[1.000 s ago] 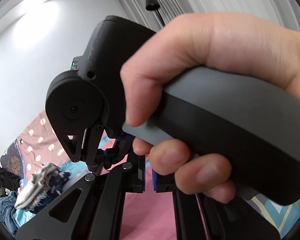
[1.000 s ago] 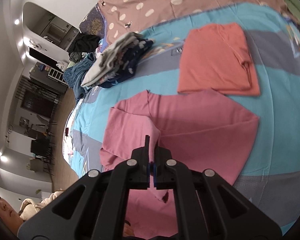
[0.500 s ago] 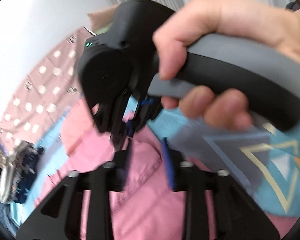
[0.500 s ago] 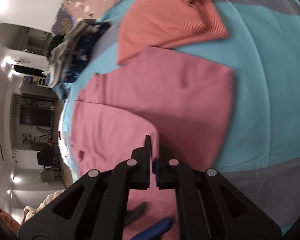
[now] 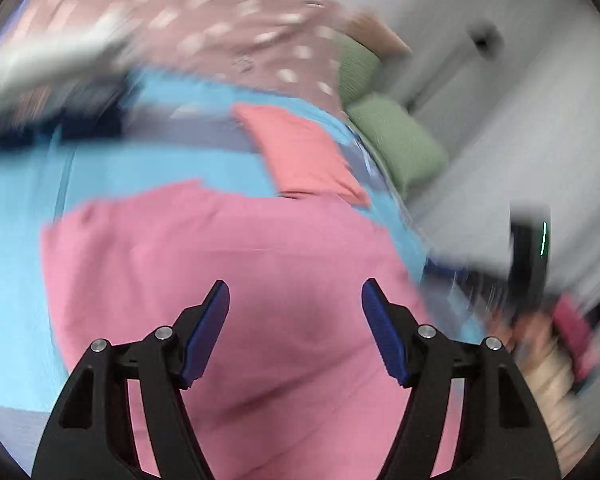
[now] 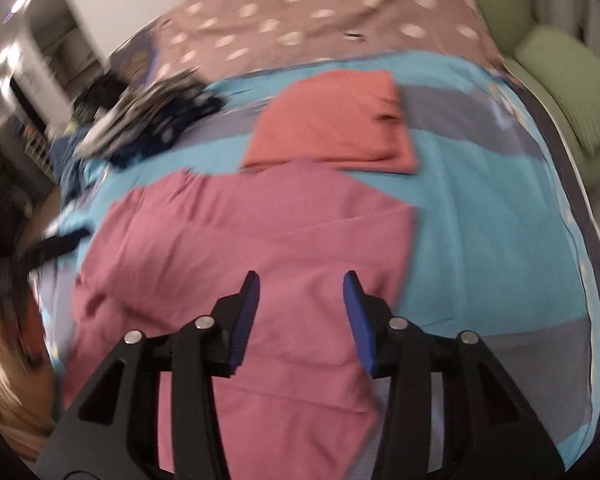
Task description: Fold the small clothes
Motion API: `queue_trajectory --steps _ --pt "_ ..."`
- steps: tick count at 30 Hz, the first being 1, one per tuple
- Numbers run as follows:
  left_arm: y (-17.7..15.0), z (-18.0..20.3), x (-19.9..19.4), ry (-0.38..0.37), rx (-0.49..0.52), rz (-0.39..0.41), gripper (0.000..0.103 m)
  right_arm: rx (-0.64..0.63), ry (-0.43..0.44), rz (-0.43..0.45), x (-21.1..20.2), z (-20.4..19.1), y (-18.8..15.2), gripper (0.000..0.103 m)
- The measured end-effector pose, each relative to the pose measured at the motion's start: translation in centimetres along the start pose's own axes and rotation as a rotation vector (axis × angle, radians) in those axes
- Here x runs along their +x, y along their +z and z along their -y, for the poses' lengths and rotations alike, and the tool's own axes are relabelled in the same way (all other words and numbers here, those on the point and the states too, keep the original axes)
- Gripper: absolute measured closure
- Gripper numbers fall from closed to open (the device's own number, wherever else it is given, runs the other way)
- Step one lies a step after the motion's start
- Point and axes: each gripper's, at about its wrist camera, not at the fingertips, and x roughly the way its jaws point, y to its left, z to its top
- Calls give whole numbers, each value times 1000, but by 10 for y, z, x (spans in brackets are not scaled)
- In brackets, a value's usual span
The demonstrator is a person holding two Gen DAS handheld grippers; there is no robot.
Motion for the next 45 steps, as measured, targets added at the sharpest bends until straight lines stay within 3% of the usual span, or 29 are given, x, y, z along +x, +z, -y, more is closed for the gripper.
queue_trajectory --steps 2,5,9,12,14,19,20,23,26,27,30,32,36,40,45 --pt "-1 -31 5 -9 -111 -13 34 -26 -25 -37 18 -10 -10 42" --pt "-14 -65 12 15 -178 -47 34 10 -62 -95 42 -11 -22 39" --pt "-22 -82 3 -9 -206 -38 38 42 -55 -42 38 -2 -36 36" --pt "-22 -79 -9 12 -199 -47 38 58 -80 -56 26 2 -46 36" --pt "-24 -82 -17 12 -189 -44 37 36 -158 -80 16 -2 -47 36" --pt "-38 -69 -30 -105 -128 -52 36 51 -114 18 -14 -17 -44 26" --pt "-42 -64 -27 -98 -101 -74 36 38 -113 27 -15 -22 -44 26" --pt "-53 -69 -10 14 -75 -125 36 19 -126 -11 1 -26 -50 25" --pt "-57 -89 -11 -52 -183 -104 38 31 -141 -69 23 -13 -71 24" --pt "-56 -89 -17 -42 -192 -99 38 23 -136 -38 18 -13 -76 24" --pt "-59 -77 -44 75 -130 -67 36 48 -188 -86 1 -13 -88 24" --pt "-67 -67 -62 110 -87 -45 36 61 -204 -64 -25 -15 -102 24" --pt "-114 -51 -110 72 -56 -41 35 123 -187 24 -88 -12 -144 16" --pt "-167 -42 -143 16 -79 -36 35 164 -76 68 -139 -12 -212 13" --pt "-242 -33 -170 -5 -91 -20 35 155 87 81 -161 -22 -291 12"
